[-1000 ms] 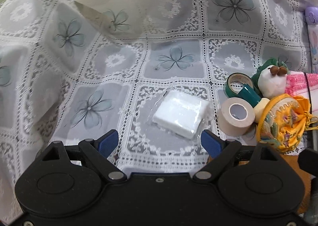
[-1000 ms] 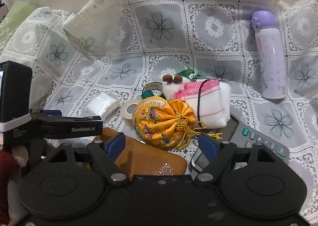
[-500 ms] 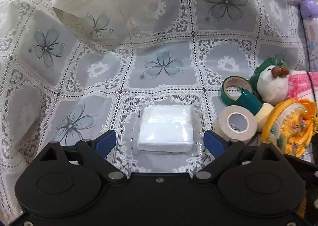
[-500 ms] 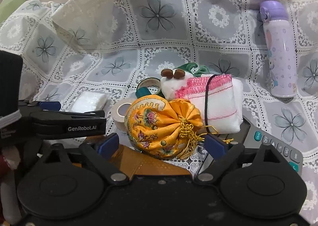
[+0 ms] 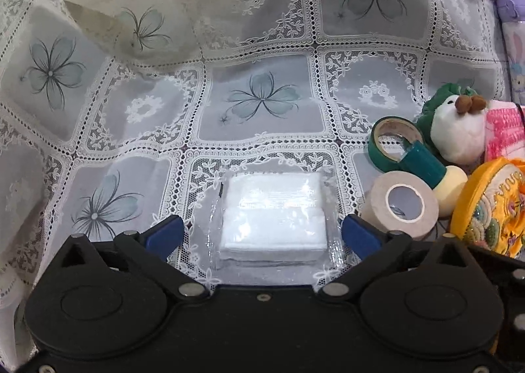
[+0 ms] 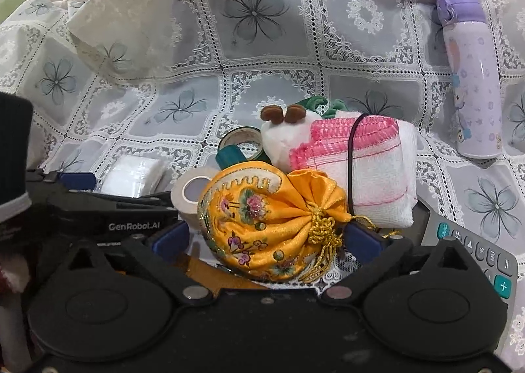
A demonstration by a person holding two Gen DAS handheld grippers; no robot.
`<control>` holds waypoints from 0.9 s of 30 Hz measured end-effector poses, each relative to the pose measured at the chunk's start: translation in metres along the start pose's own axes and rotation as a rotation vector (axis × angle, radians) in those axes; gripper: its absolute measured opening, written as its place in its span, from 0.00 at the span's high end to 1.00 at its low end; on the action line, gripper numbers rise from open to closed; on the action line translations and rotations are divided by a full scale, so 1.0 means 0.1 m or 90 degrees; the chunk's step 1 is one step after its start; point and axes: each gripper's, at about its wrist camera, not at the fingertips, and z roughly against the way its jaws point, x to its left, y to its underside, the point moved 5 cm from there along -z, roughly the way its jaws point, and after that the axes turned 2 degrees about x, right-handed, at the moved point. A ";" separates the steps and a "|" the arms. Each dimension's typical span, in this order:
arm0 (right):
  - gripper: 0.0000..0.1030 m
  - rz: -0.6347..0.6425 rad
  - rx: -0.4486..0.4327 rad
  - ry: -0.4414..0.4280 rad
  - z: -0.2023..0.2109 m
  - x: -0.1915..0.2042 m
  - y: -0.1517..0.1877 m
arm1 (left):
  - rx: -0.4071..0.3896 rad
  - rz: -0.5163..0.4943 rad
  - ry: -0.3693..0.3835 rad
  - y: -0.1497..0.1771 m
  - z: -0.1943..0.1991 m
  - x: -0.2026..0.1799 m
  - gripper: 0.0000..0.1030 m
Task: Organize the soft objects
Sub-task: 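Move both tools back toward the white packet and orange pouch, then close the left gripper on the white packet while the right gripper grasps the orange pouch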
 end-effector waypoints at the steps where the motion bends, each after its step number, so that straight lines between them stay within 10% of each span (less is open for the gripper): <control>1: 0.02 -0.003 0.004 0.000 0.00 -0.01 0.00 | 0.002 -0.001 0.001 0.00 0.00 0.00 0.03; 10: 0.28 -0.027 0.011 -0.029 0.03 -0.07 -0.01 | 0.011 -0.011 0.036 0.00 0.03 -0.02 0.07; 17: 0.31 -0.014 0.002 -0.025 0.13 -0.05 0.01 | 0.005 -0.013 0.073 -0.01 0.12 -0.08 0.44; 27: 0.30 0.000 -0.027 -0.043 0.28 0.07 -0.15 | -0.016 0.045 0.008 -0.10 0.30 0.23 0.44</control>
